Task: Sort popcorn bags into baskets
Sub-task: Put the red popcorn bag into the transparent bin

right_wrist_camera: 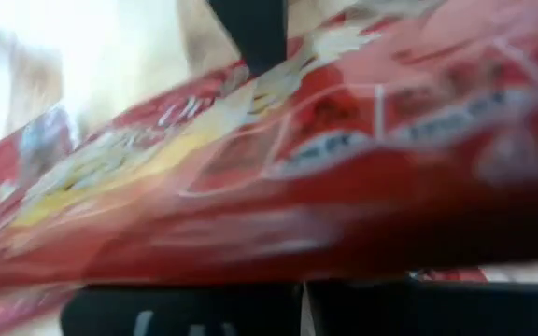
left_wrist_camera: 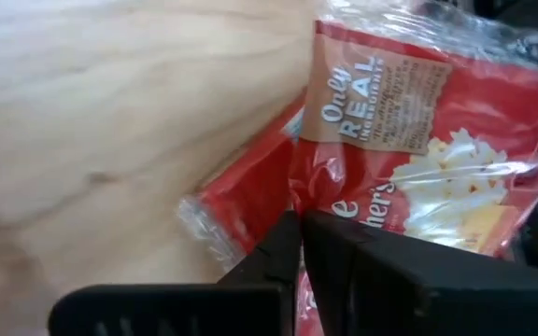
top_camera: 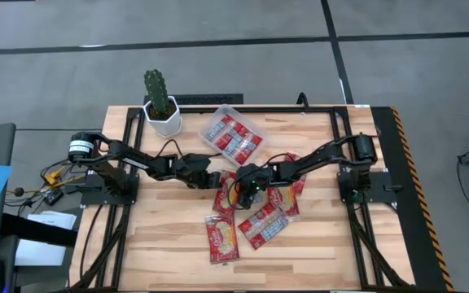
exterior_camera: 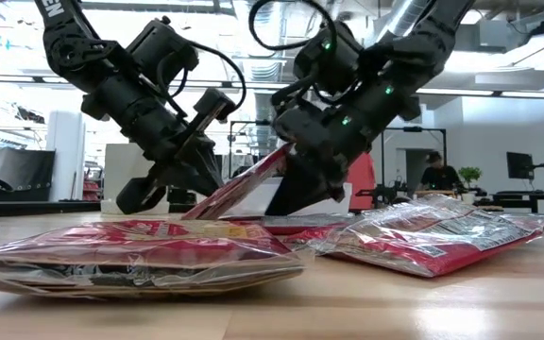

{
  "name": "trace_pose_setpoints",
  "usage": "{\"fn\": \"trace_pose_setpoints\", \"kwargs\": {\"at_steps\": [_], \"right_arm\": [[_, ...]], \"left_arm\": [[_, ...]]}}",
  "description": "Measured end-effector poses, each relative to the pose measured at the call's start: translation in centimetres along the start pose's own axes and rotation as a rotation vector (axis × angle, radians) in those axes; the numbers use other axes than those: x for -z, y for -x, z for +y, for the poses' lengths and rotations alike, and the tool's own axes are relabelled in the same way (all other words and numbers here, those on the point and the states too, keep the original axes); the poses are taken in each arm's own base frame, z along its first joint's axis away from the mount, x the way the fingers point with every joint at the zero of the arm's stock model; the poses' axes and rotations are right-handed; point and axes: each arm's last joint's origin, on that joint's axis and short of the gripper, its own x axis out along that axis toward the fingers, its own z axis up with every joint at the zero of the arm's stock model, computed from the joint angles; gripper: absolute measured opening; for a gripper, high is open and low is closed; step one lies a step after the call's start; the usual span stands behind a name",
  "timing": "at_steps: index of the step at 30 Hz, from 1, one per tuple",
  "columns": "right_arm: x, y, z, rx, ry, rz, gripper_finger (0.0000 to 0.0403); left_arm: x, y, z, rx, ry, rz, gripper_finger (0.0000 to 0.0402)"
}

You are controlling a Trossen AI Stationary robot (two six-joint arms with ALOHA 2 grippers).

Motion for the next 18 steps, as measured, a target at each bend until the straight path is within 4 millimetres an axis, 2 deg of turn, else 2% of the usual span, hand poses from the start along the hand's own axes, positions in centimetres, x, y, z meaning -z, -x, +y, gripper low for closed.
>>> {"fn": "trace_pose_setpoints", "kwargs": {"at_steps": [6, 11, 14, 18], "right_arm": [[-1.8, 3.3, 1.0, -0.022, 0.012, -0.041, 0.0016], [-3.6, 6.0, 0.9, -0.018, 0.019, -0.111, 0.0019], [-4.3, 6.8, 0.4, -0.01, 0.007, -0.136, 0.0023], [-4.7, 7.0, -0.6, 0.009, -0.009, -0.147, 0.0019]], "left_arm": [[-0.2, 0.1, -1.0, 0.111, 0.071, 0.012, 0.0], [-0.7, 0.2, -1.7, 0.171, 0.127, -0.028, 0.0], [-1.6, 0.1, -2.6, 0.195, 0.122, -0.052, 0.0], [-3.2, 0.0, -4.2, 0.23, 0.089, -0.079, 0.0]]}}
